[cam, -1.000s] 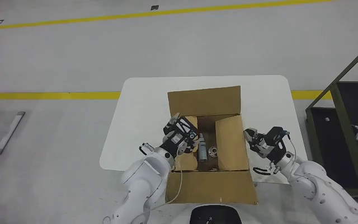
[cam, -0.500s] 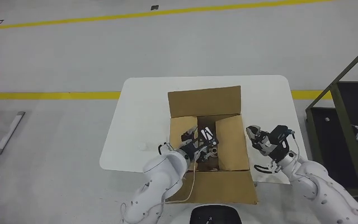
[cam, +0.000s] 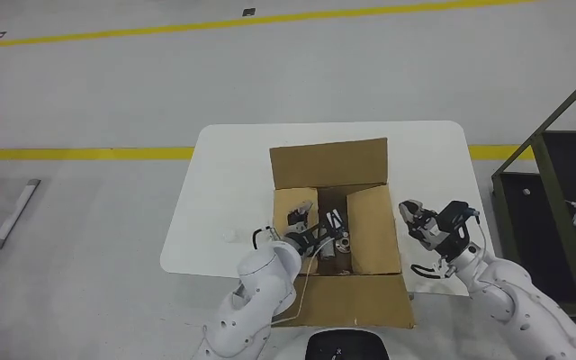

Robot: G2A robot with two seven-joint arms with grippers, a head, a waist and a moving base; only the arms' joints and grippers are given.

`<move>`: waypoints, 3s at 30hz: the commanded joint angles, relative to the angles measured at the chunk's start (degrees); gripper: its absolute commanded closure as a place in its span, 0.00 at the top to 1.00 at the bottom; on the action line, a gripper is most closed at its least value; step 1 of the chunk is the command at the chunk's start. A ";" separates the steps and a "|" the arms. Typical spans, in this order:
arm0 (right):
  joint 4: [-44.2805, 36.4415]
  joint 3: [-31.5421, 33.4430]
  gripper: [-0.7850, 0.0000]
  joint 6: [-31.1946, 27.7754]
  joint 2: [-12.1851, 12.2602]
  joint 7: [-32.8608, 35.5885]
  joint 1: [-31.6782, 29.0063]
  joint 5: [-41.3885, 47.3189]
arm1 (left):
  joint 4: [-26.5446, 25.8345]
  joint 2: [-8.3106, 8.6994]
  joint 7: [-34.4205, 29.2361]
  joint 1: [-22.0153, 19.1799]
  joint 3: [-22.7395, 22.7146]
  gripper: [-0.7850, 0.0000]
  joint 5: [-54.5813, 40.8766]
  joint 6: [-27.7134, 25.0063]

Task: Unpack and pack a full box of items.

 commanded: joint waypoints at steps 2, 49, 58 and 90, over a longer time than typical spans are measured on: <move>-0.09 0.06 0.00 -0.12 -0.05 0.15 0.09 -0.11 | -0.28 0.06 -0.31 0.35 -0.25 0.00 1.13 0.32; -4.69 1.12 0.00 -9.55 0.34 14.07 3.56 2.48 | 2.51 1.25 10.96 -4.56 -11.53 1.00 17.95 5.74; -4.81 3.89 0.00 -1.47 0.02 5.87 0.44 3.03 | 6.43 1.61 12.67 -3.42 -13.84 1.00 20.25 6.60; 4.08 -1.98 0.00 7.08 -2.76 4.42 1.88 5.24 | -6.26 1.57 10.59 1.70 -18.73 1.00 14.77 5.58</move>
